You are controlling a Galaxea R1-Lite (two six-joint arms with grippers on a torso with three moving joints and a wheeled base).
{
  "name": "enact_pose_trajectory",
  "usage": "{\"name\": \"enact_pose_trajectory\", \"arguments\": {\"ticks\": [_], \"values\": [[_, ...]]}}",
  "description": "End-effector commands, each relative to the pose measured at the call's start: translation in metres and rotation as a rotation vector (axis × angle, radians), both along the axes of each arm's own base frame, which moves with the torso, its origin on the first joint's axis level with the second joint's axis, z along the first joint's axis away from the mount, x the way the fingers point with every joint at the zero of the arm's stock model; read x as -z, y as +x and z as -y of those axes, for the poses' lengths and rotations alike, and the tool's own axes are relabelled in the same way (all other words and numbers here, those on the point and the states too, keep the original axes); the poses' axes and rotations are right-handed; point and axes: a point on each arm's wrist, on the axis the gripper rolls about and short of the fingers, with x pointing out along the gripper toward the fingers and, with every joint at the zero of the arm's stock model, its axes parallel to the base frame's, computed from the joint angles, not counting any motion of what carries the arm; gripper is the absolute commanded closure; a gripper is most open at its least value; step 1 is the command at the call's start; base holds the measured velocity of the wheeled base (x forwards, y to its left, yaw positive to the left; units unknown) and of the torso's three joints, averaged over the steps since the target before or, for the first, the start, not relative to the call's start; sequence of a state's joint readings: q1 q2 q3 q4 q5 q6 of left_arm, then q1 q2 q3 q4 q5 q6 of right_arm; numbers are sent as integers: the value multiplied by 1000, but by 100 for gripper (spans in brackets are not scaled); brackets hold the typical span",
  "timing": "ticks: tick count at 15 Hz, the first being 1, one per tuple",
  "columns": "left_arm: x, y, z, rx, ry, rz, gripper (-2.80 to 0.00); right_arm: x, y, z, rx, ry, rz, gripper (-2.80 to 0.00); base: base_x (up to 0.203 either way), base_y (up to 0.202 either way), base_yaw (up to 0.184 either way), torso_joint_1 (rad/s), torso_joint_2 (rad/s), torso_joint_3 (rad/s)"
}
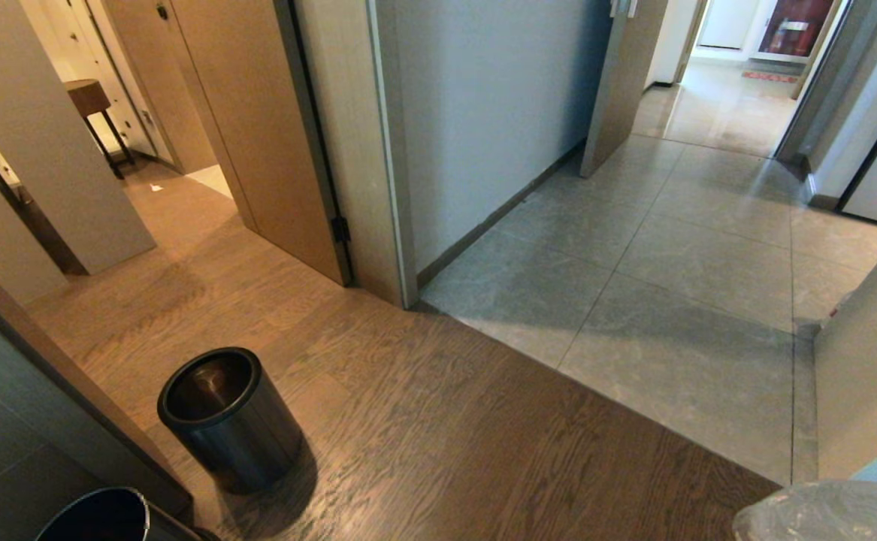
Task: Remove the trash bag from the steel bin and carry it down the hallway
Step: Put the trash bag at the door
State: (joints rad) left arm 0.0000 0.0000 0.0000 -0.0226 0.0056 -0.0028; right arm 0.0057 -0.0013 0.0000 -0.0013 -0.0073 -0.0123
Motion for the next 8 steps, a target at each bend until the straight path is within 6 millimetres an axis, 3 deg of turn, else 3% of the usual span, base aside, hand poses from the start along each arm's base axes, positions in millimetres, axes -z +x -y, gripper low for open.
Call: {"name": "enact_pose_trajectory", "arguments": {"ticks": [1, 8], "values": [[3, 1, 0, -1, 0, -12, 0, 0, 0, 0, 0, 0, -1, 0, 0, 0, 0, 0, 0, 0], [3, 1, 0, -1, 0, -12, 0, 0, 0, 0, 0, 0, -1, 0, 0, 0, 0, 0, 0, 0]]}}
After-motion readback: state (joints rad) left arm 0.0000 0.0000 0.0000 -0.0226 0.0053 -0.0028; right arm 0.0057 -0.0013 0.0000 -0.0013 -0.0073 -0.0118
